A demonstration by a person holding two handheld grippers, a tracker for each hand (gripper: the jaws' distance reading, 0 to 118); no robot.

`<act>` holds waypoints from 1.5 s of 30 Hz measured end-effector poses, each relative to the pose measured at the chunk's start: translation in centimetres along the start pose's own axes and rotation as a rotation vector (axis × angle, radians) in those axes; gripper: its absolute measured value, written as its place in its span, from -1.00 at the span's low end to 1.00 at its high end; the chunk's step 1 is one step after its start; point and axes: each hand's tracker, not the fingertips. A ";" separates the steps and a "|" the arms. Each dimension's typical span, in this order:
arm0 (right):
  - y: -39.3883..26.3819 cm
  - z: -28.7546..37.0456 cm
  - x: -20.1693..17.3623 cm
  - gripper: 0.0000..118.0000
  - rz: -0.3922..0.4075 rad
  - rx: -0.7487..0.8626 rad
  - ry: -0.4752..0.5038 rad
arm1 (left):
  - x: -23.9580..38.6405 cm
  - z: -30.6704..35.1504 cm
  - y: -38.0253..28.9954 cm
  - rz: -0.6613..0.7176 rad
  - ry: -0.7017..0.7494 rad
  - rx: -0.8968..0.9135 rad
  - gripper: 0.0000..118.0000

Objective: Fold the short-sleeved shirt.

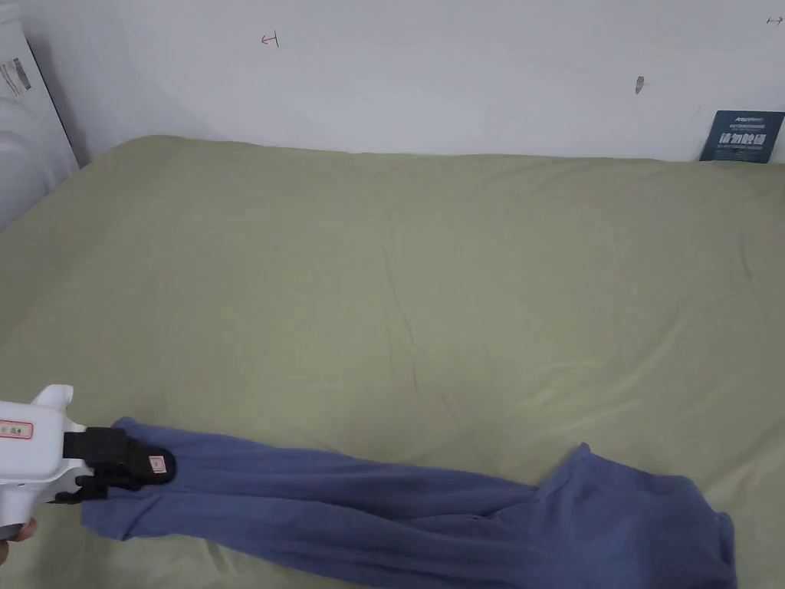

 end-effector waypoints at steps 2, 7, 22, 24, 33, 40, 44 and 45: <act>-0.1 -0.1 0.2 -0.97 -0.004 -0.001 0.004 | 1.9 0.3 -0.4 -0.051 0.054 -0.003 -0.94; -0.4 0.3 0.9 -0.97 -0.031 0.002 0.011 | 8.8 -0.9 -2.1 -0.188 0.097 -0.027 -0.94; -2.6 1.2 3.7 -0.97 -0.108 -0.041 -0.036 | 23.6 -21.5 -9.3 -0.488 0.195 -0.233 -0.18; -2.8 1.1 3.8 -0.97 -0.106 -0.055 -0.052 | 23.9 -24.3 -10.3 -0.494 0.193 -0.317 1.00; -3.0 0.4 3.9 -0.97 -0.102 -0.078 -0.041 | 21.9 -16.6 -8.6 -0.463 0.078 -0.148 -1.00; -3.8 -0.7 2.5 -0.97 -0.084 -0.120 -0.004 | 16.1 -19.6 -8.0 -0.284 -0.107 -0.267 -1.00; -4.0 -0.4 1.8 -0.97 -0.063 -0.138 0.001 | 15.9 -26.8 -11.2 -0.207 -0.125 -0.360 -1.00; -3.9 -0.3 1.7 -0.97 -0.057 -0.141 0.000 | 16.0 -27.9 -12.2 -0.206 -0.139 -0.384 -1.00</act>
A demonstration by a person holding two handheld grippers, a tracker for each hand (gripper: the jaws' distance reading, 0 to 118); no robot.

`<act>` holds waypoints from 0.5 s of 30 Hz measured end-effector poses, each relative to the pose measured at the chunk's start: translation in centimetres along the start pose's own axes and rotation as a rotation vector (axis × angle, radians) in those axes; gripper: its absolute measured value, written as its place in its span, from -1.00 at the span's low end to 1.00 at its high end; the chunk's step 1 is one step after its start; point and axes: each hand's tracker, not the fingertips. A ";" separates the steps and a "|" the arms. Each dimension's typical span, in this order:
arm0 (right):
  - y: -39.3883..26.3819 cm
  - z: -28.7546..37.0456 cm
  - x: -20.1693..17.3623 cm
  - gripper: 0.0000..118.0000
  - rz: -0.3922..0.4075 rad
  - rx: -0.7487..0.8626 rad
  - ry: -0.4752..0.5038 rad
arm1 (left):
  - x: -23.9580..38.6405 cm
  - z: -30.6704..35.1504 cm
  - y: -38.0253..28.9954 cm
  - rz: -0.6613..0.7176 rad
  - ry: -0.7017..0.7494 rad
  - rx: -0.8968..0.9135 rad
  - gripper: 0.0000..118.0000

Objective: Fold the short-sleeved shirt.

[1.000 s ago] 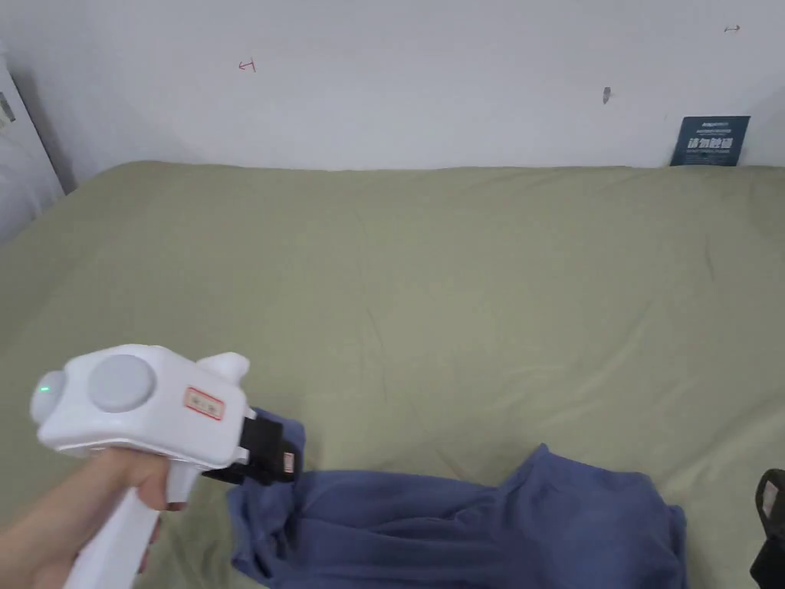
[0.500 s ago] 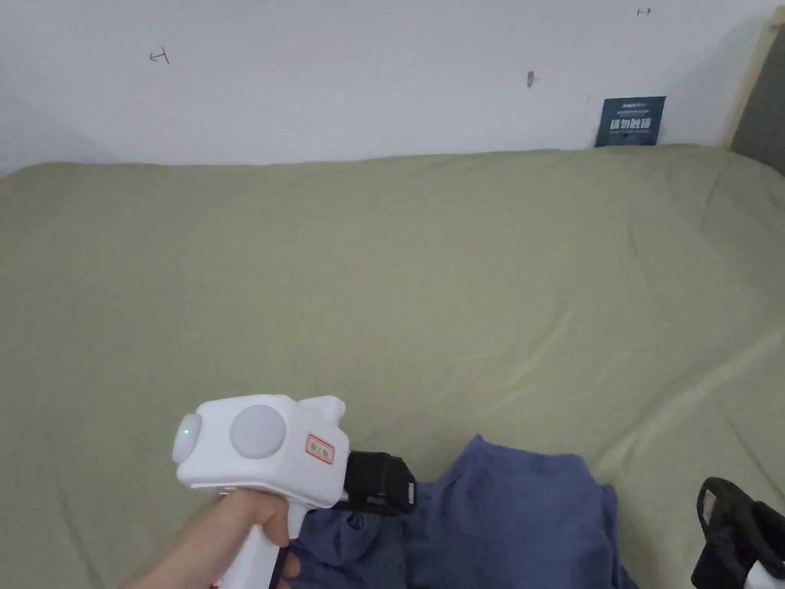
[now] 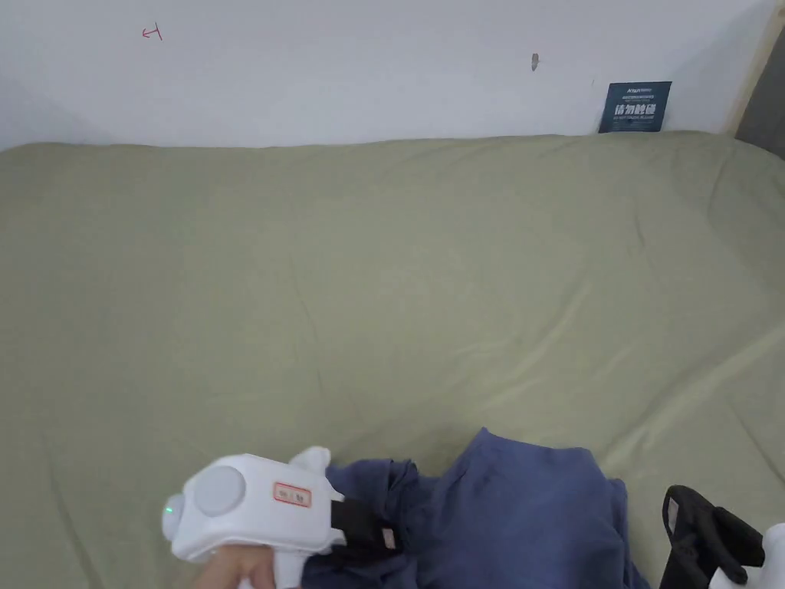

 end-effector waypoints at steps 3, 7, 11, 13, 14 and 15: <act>0.1 -0.1 -0.1 -0.97 0.011 -0.006 -0.007 | 0.9 0.1 -0.8 -0.018 -0.030 0.016 -1.00; 0.5 -0.9 -0.6 -0.97 0.020 -0.013 0.004 | 1.8 5.2 -0.6 -0.079 0.063 0.097 -1.00; 0.9 -1.4 -1.7 -0.97 0.040 -0.005 0.031 | 0.7 13.6 -1.2 -0.119 0.112 0.215 -1.00; 1.0 -1.8 -2.3 -0.97 0.051 -0.005 0.043 | -1.0 16.0 -1.3 -0.093 0.173 0.240 -1.00; 1.0 -1.9 -2.6 -0.97 0.055 -0.007 0.052 | -2.6 17.2 -1.4 -0.089 0.200 0.260 -1.00; 1.0 -2.0 -3.0 -0.97 0.059 -0.005 0.053 | -3.9 17.6 -1.3 -0.068 0.207 0.253 -1.00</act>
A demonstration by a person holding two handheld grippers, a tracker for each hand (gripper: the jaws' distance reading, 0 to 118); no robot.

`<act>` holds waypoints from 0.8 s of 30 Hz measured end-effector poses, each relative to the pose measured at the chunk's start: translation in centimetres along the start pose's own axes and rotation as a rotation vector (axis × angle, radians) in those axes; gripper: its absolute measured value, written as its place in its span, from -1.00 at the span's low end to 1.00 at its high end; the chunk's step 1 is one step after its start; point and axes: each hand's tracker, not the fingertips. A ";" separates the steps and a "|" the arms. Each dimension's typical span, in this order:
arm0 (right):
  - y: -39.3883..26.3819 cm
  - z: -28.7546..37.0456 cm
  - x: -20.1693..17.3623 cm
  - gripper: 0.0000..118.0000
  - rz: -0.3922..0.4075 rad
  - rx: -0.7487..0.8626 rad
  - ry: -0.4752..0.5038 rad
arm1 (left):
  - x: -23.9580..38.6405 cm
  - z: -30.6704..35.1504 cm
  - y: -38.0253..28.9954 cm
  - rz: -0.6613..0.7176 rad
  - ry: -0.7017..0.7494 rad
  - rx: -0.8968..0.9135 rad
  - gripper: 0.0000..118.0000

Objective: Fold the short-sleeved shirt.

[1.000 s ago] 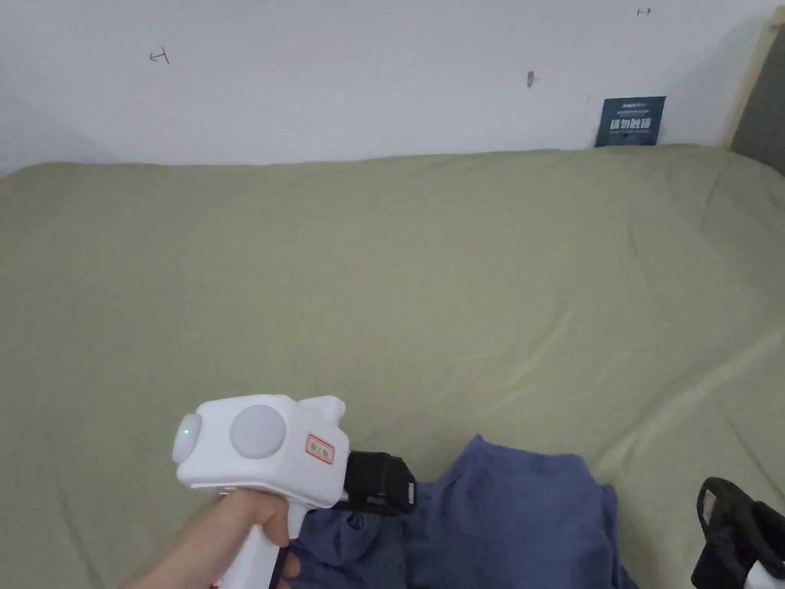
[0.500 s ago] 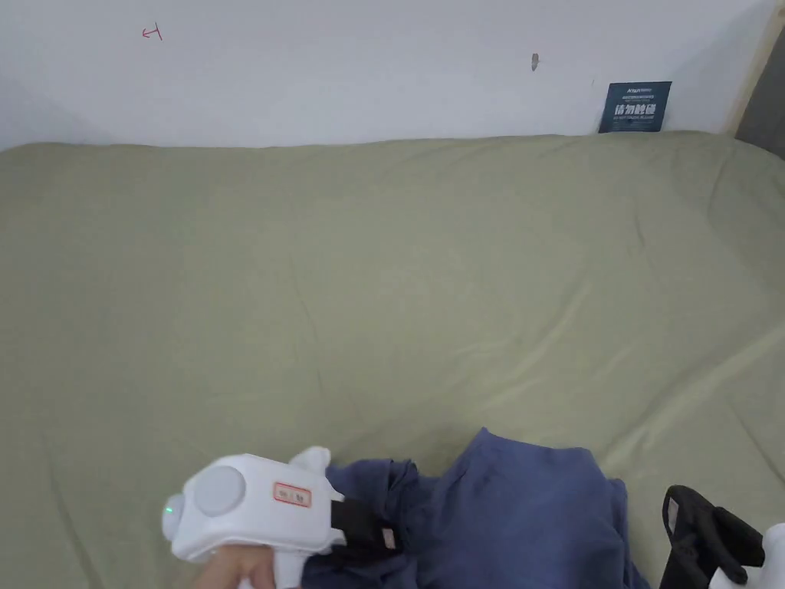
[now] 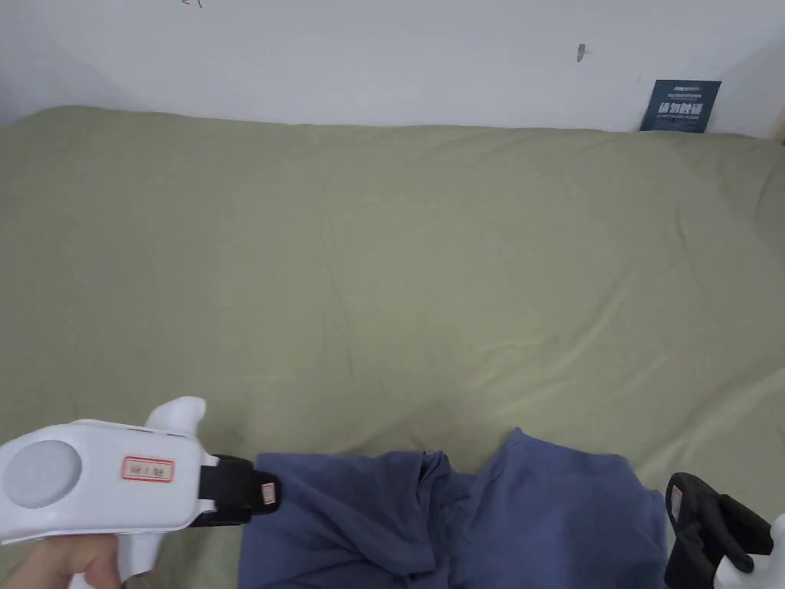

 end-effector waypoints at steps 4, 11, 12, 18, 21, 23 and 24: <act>0.2 -0.3 -1.0 -0.97 0.011 -0.003 0.016 | -2.9 -0.6 -0.1 0.015 -0.072 -0.035 0.81; 0.4 -0.7 -1.9 -0.97 0.037 -0.013 0.017 | -5.2 -4.4 -0.3 0.191 -0.326 -0.078 0.99; 0.5 -0.7 -1.9 -0.97 0.039 -0.015 0.019 | -5.2 -4.8 -0.4 0.192 -0.383 -0.064 0.98; 0.3 -0.7 -1.8 -0.97 0.041 -0.027 0.016 | -6.4 -8.3 0.2 0.243 -0.374 -0.109 -0.40; 0.5 -0.2 -1.5 -0.97 0.042 -0.021 0.014 | -6.5 -8.0 0.4 0.262 -0.366 -0.099 -0.73; 0.6 0.1 -1.2 -0.97 0.037 -0.011 0.010 | -3.5 -6.0 -0.6 0.188 -0.263 -0.063 -0.75; 0.7 0.2 -0.9 -0.97 0.034 -0.007 0.010 | -2.9 -4.8 -1.0 0.182 -0.247 -0.052 -0.76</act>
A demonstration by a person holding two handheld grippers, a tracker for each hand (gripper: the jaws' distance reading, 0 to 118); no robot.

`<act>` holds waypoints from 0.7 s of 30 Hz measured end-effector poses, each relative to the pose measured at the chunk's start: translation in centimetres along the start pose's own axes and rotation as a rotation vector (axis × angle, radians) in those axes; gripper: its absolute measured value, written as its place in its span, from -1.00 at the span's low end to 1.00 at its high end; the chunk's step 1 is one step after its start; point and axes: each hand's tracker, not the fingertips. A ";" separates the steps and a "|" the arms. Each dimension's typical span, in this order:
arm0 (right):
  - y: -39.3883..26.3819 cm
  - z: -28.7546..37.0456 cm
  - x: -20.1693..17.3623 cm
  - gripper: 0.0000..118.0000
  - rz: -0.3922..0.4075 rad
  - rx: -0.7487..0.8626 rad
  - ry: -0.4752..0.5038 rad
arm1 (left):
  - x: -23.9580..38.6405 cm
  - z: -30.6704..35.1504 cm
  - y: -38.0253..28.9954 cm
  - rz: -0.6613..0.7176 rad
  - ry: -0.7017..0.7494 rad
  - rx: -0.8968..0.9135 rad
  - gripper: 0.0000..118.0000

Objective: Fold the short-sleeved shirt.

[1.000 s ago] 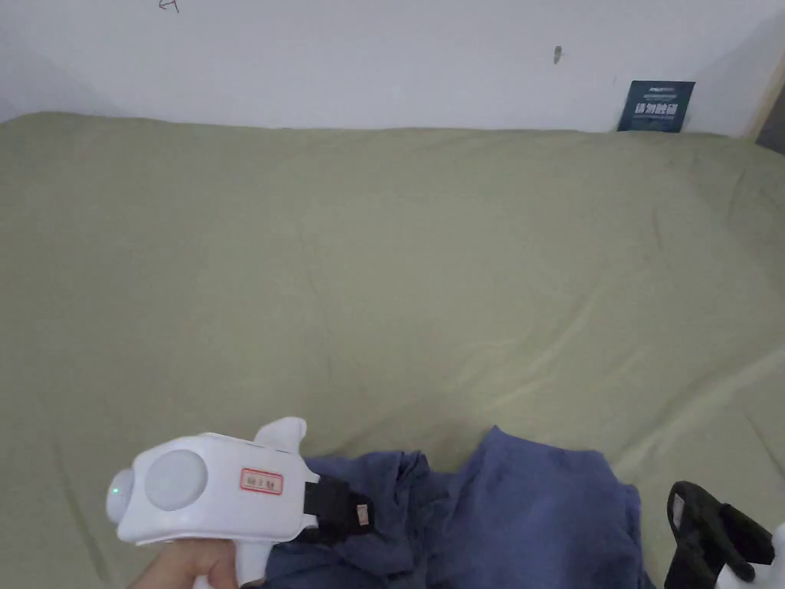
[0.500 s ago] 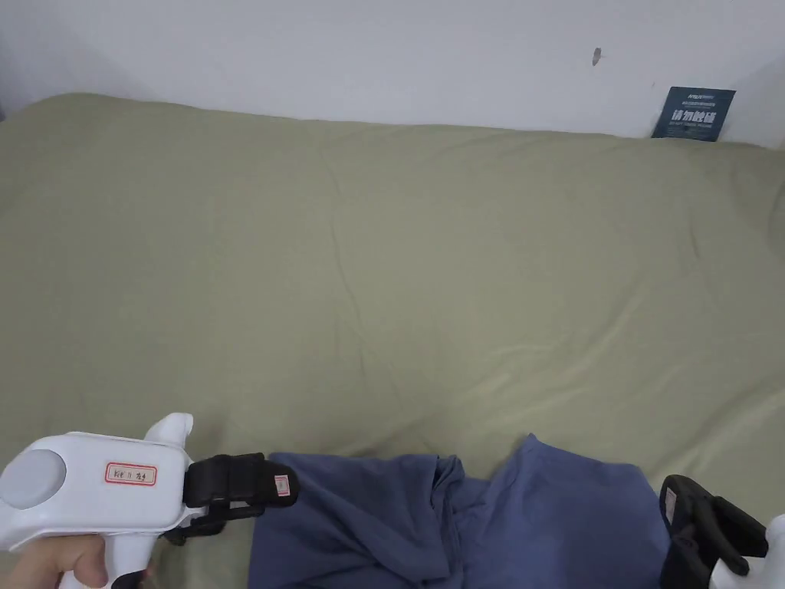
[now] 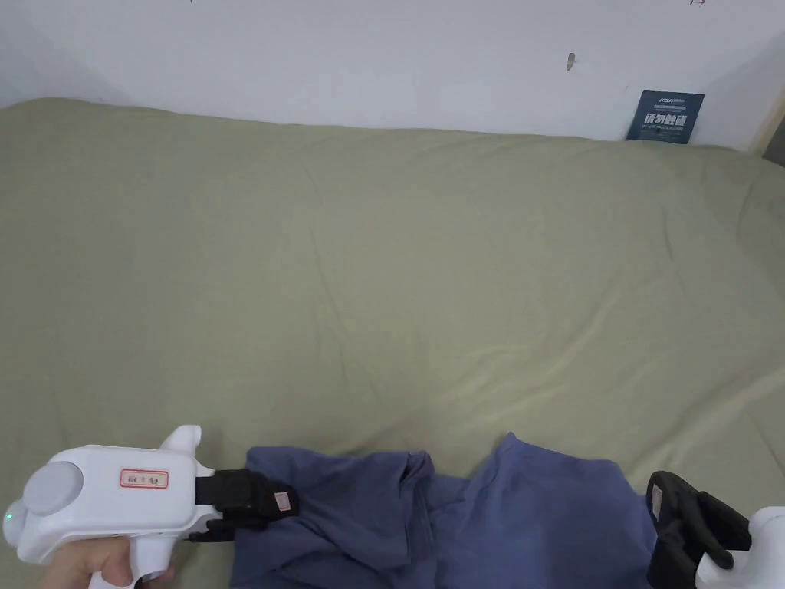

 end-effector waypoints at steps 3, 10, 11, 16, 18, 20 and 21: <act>0.2 0.2 0.5 -0.97 -0.009 0.014 0.003 | 0.0 4.2 1.2 0.045 0.013 0.088 -0.77; 0.6 -0.2 1.0 -0.97 -0.034 0.038 0.047 | 4.2 12.7 0.7 -0.106 0.400 0.172 -0.76; 0.6 -0.2 1.0 -0.97 -0.037 0.042 0.054 | 5.2 12.6 0.6 -0.162 0.438 0.159 -0.76; 0.3 0.5 1.4 -0.97 -0.052 0.050 0.066 | 12.7 9.5 -0.4 -0.326 0.474 0.096 -0.76; -0.1 1.0 1.8 -0.97 -0.061 0.055 0.059 | 16.0 6.8 -0.7 -0.382 0.500 0.049 -0.76; -0.3 1.3 2.4 -0.97 -0.069 0.055 0.044 | 17.9 3.9 -1.0 -0.412 0.507 -0.004 -0.76; -0.4 1.4 2.8 -0.97 -0.080 0.054 0.039 | 19.0 2.1 -1.2 -0.436 0.505 -0.036 -0.76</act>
